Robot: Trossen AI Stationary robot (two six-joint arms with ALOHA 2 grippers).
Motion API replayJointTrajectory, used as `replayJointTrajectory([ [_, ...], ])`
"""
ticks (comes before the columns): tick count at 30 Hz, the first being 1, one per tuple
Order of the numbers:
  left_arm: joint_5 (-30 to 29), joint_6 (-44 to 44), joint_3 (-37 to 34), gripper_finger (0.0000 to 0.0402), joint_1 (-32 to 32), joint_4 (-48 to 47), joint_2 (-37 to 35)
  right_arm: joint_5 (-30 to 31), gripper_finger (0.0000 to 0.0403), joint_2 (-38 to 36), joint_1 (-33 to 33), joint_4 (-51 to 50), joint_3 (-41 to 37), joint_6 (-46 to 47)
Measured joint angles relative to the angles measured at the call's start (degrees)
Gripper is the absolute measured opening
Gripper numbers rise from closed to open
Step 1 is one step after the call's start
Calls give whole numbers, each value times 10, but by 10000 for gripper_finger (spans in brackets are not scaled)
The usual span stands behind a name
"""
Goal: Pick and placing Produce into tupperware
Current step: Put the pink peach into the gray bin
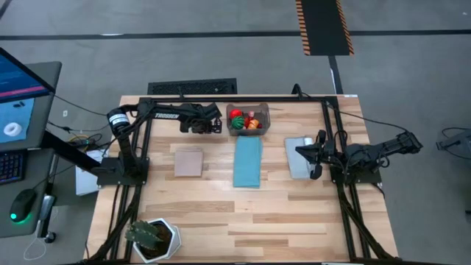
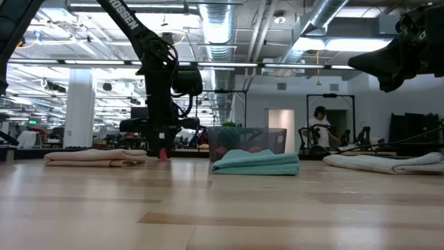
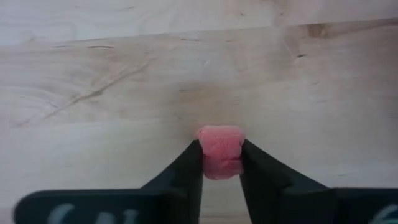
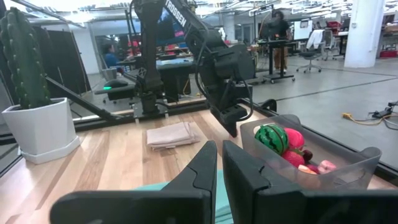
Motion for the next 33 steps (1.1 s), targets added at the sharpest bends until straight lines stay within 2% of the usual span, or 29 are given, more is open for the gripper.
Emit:
replayJointTrajectory([
  [3,-1,0,0,56,0,0,0,0,49,0,0,0,0,0],
  [5,-1,0,0,56,-2,0,0,0,49,0,0,0,0,0],
  [10,-1,7,2,85,-12,-2,-10,0,49,0,0,0,0,0],
  [14,-13,30,21,93,-25,-2,-28,0,49,0,0,0,0,0],
  [22,-63,78,62,69,-61,1,-82,0,49,0,0,0,0,0],
  [26,-74,131,84,69,-77,26,-98,0,49,0,0,0,0,0],
  [33,-73,172,126,76,-96,80,-101,0,49,0,0,0,0,0],
])
